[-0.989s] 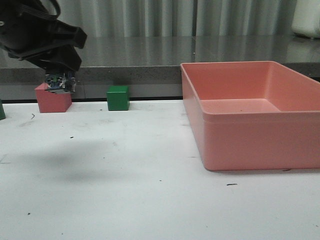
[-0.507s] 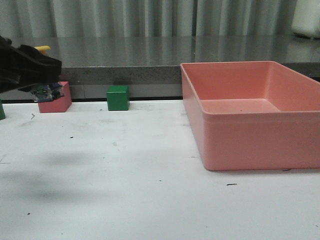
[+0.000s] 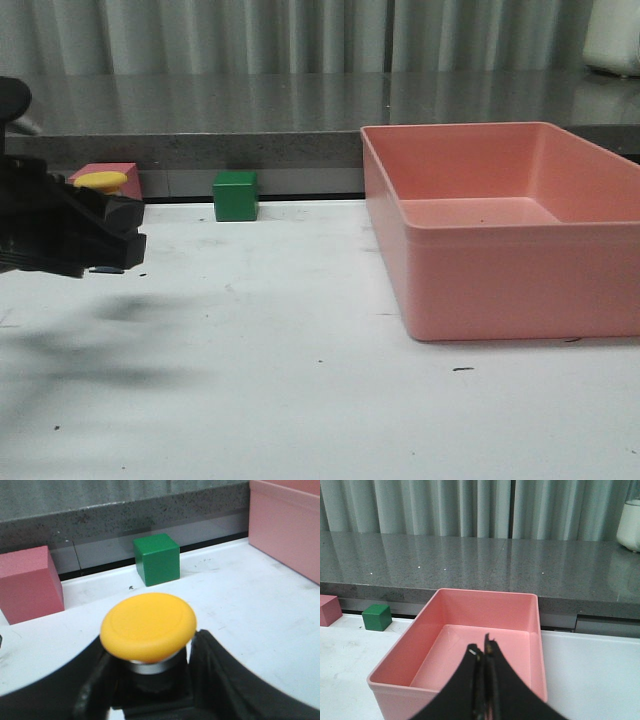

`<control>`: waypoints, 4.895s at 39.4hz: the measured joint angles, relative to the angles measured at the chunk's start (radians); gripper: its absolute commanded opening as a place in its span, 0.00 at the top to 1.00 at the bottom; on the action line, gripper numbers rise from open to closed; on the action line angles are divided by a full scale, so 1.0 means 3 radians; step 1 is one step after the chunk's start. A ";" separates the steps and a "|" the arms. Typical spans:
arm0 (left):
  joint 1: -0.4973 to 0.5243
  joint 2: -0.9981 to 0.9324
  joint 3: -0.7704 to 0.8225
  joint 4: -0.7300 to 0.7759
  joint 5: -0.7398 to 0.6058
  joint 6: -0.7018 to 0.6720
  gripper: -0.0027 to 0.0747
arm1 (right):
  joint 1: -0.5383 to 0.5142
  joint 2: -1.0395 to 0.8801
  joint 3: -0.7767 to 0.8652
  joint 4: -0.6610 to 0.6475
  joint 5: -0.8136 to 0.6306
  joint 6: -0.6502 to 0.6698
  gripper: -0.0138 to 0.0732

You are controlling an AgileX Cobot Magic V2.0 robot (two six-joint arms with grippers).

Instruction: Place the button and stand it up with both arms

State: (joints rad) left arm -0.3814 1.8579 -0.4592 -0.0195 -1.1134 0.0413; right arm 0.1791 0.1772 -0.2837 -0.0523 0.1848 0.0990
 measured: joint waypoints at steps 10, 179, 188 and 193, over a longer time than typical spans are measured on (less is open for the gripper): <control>0.0000 0.0217 0.0000 -0.0013 -0.0052 0.0008 0.84 | 0.0000 0.0000 0.0000 0.0000 0.0000 0.0000 0.91; 0.1219 -0.6207 0.1550 -0.0191 0.4510 -0.0282 0.99 | 0.0000 0.0000 0.0000 -0.0007 -0.0007 0.0000 0.91; 0.1351 -0.6207 0.1557 -0.0191 0.4323 -0.0285 0.99 | 0.0000 0.0000 0.0000 -0.0007 -0.0007 0.0000 0.91; 0.1351 -0.6207 0.1557 -0.0191 0.4318 -0.0290 0.99 | 0.0000 0.0000 0.0000 -0.0007 -0.0007 0.0000 0.91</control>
State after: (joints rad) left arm 0.0238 -0.0041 0.0080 -0.0769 0.1820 -0.0456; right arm 0.1791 0.1772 -0.2837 -0.0543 0.1826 0.0990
